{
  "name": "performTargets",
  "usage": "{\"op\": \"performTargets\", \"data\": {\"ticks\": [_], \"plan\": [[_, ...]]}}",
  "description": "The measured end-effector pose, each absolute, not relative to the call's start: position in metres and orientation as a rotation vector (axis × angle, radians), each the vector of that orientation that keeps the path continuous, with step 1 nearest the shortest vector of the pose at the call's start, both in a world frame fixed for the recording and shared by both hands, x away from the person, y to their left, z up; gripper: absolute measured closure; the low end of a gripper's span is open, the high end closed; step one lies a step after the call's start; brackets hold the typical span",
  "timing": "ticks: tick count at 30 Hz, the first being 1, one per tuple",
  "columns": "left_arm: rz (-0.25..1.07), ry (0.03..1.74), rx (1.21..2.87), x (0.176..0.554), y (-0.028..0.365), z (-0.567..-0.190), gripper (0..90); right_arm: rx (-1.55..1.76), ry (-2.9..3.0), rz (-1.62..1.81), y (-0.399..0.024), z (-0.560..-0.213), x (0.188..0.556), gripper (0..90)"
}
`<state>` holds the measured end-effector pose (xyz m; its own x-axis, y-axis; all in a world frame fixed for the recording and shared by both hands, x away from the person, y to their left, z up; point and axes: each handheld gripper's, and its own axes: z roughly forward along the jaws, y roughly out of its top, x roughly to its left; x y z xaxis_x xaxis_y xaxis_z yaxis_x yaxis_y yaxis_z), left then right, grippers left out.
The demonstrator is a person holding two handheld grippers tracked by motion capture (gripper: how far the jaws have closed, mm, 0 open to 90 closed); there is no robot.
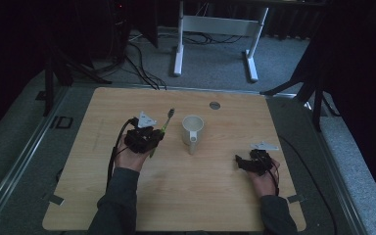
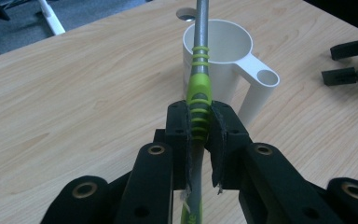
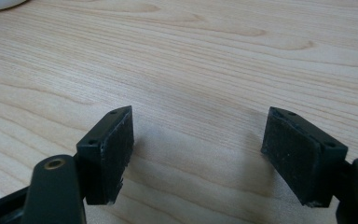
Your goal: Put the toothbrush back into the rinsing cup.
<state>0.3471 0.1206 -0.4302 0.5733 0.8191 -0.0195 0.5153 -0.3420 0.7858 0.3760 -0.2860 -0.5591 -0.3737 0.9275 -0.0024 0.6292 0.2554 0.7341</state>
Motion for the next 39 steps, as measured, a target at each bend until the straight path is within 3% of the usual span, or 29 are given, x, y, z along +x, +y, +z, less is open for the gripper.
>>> {"op": "performTargets", "data": {"ticks": [39], "plan": [[0.481,1.001,1.915,0.353,0.118,-0.414,79.0,1.413,2.096,0.913,-0.286,-0.559,0.376,24.5]]}}
